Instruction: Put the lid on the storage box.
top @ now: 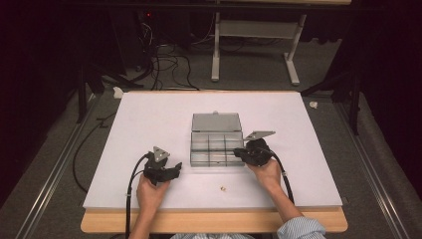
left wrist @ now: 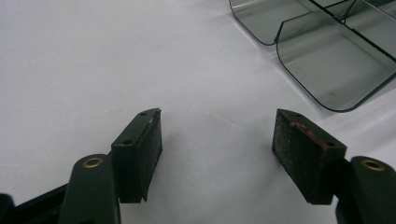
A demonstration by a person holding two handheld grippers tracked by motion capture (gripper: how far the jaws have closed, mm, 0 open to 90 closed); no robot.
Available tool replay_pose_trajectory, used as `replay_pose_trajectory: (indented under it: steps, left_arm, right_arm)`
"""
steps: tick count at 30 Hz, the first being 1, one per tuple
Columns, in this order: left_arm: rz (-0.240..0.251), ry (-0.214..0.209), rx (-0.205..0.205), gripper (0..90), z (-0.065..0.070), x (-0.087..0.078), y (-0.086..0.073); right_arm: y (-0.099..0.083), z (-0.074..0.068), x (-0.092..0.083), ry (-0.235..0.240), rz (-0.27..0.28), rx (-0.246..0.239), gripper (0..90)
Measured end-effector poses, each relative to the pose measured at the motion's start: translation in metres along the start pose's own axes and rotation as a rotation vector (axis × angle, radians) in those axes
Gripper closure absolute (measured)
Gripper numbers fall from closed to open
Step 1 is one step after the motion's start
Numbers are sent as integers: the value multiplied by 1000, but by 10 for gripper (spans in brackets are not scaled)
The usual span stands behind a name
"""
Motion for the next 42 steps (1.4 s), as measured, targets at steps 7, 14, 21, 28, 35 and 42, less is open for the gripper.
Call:
replay_pose_trajectory:
  steps: [7, 14, 21, 28, 35, 42]
  left_arm:
    - [0, 0, 0, 333, 0, 0, 0]
    - [0, 0, 0, 332, 0, 0, 0]
    - [0, 0, 0, 332, 0, 0, 0]
    - [0, 0, 1, 332, 0, 0, 0]
    - [0, 0, 0, 332, 0, 0, 0]
    - [0, 1, 1, 332, 0, 0, 0]
  right_arm:
    - [-1, 0, 2, 4, -10, -1, 852]
    - [-1, -1, 2, 11, -6, 4, 815]
    - [2, -2, -4, 15, 18, 5, 814]
    - [5, -1, -17, 17, 63, 9, 809]
    - [4, 0, -27, 14, 94, 17, 790]
    - [0, -1, -35, 18, 117, 28, 780]
Point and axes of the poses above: each handheld gripper's, and its own axes: x roughly forward along the jaws, y roughly out of its top, z roughly to its right, the point moved 8 cm from there along x, roughly forward along the jaws, and after that the axes turned 14 degrees about -y, right-handed, at the moved point
